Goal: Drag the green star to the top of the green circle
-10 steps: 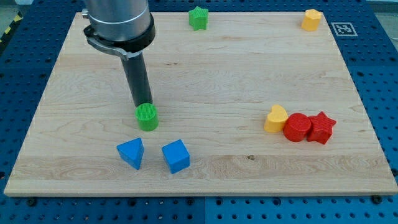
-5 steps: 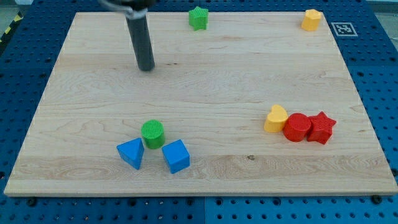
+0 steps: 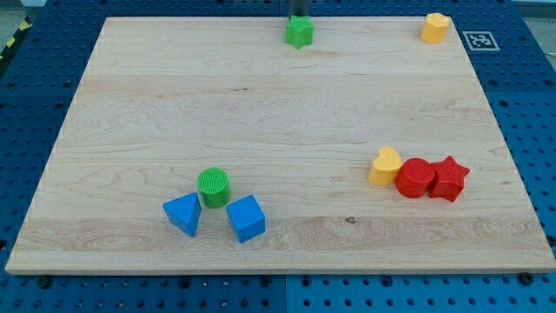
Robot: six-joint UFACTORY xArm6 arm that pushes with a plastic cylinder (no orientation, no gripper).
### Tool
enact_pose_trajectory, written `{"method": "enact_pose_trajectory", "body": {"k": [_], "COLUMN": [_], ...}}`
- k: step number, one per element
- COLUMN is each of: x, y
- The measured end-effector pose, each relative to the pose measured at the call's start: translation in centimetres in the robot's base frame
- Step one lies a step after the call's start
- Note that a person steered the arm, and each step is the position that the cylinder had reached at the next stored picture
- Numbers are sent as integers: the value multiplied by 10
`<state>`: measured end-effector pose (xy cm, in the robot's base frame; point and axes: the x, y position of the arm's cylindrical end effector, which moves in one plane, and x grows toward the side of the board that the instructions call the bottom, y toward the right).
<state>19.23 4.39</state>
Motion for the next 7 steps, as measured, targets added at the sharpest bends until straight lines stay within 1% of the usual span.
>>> {"method": "enact_pose_trajectory", "body": {"k": [1,2,3,4,6,7], "x": [0,1,14,15,16,28], "y": [-5,-39,-41,-23,-10,8]}}
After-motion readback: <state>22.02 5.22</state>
